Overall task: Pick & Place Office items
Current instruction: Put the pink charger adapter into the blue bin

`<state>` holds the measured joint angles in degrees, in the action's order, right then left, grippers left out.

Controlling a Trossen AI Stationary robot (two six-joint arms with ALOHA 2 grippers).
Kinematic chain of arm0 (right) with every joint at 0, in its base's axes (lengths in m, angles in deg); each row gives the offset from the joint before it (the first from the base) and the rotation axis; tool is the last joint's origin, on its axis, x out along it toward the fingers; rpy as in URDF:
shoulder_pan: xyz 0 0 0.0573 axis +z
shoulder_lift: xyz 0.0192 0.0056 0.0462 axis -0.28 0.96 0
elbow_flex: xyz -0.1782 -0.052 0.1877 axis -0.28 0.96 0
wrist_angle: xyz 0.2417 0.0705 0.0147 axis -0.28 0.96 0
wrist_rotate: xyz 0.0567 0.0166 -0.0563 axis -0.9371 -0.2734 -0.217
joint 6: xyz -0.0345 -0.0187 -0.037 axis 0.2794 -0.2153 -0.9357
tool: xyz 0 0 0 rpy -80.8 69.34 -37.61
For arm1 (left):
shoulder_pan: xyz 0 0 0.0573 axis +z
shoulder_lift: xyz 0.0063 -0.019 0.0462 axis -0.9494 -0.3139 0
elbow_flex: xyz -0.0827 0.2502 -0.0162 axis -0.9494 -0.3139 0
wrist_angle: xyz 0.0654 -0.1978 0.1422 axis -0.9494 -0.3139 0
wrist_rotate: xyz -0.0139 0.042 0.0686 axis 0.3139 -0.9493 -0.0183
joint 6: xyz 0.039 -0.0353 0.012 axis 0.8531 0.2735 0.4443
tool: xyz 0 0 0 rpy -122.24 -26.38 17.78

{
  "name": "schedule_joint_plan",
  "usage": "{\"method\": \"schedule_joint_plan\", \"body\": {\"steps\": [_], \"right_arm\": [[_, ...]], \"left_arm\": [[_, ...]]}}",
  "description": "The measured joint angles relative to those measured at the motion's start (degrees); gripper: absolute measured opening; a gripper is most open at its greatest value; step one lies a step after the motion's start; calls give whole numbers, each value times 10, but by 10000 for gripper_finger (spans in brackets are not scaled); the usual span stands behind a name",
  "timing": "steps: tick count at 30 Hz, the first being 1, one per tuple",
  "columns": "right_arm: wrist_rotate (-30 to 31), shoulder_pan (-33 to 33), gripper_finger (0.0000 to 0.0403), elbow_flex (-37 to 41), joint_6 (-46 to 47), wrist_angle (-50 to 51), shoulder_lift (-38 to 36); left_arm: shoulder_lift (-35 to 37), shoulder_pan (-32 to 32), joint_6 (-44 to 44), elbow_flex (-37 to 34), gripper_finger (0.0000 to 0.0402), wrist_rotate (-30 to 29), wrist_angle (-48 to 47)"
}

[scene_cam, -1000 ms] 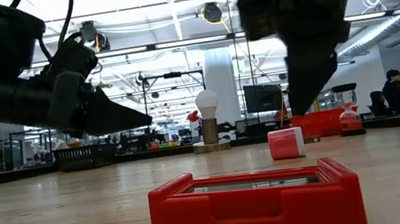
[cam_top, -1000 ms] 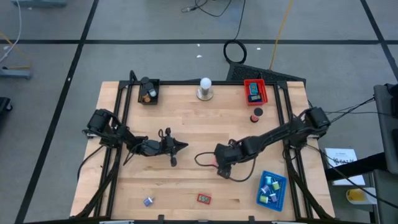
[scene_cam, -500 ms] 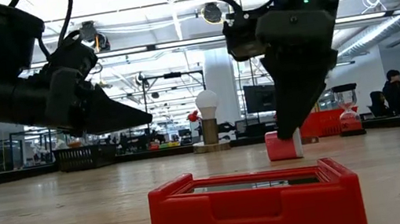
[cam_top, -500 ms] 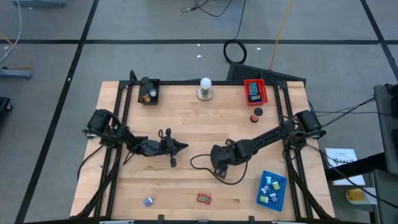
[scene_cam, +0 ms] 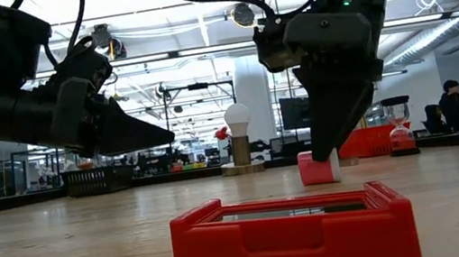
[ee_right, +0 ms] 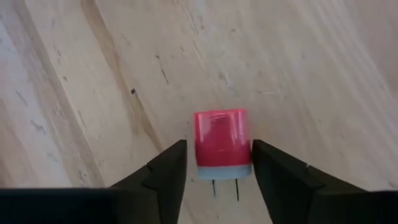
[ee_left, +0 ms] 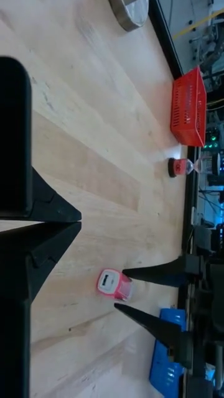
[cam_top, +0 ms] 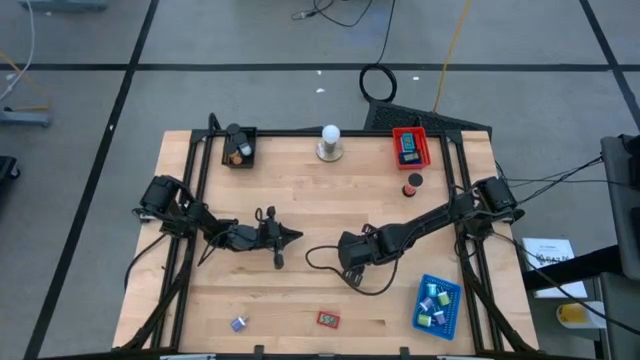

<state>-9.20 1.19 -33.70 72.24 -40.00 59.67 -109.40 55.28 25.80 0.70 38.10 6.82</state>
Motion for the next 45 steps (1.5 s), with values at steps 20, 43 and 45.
{"method": "schedule_joint_plan", "body": {"steps": [20, 43, 45], "right_arm": [[-48, 0, 126, 37, 39, -27, -8], [-197, 306, 131, 38, 534, 258, -245], [-198, 332, 131, 47, 571, 265, -243]], "left_arm": [[0, 0, -1, 0, 11, 0, -1], [0, -10, -5, 0, 13, 0, -13], [0, -10, -4, 0, 6, 0, -13]]}}
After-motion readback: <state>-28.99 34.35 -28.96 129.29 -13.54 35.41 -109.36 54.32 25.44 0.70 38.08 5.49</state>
